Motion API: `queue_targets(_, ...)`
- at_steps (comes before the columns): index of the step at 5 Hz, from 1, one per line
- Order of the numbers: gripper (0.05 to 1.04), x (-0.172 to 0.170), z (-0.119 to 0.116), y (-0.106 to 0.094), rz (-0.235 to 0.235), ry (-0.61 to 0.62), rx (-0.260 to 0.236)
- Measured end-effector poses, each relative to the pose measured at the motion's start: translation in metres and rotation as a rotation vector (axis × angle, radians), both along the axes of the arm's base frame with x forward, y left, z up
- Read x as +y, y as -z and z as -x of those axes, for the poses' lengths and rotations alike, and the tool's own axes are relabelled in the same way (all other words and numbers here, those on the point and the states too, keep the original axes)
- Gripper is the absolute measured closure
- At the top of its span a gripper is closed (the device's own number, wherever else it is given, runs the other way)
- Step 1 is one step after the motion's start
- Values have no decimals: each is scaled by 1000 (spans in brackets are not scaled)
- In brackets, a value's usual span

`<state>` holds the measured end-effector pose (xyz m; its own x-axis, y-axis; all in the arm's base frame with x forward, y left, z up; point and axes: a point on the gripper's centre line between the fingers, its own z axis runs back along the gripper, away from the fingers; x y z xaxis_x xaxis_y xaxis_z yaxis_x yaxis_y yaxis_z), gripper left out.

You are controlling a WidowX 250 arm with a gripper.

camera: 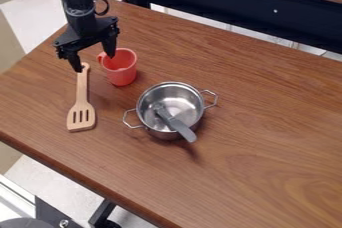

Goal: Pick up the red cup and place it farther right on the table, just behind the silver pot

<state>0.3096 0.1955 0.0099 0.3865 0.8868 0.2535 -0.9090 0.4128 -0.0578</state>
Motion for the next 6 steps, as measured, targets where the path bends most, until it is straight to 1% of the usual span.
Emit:
queue_targets(1,83,-4,-1,10,9,8,19)
queue_targets(2,83,-7,-1,20,-9,15,46)
queue_targets(3,126,-9,-5,20,-18,25,33)
queue_targets(4,393,-11,-5,25,-8,15,58)
queue_targets(5,689,-11,-10,22,-2,16,48)
queue_targets(6,912,-13,-11,23,18,29,63)
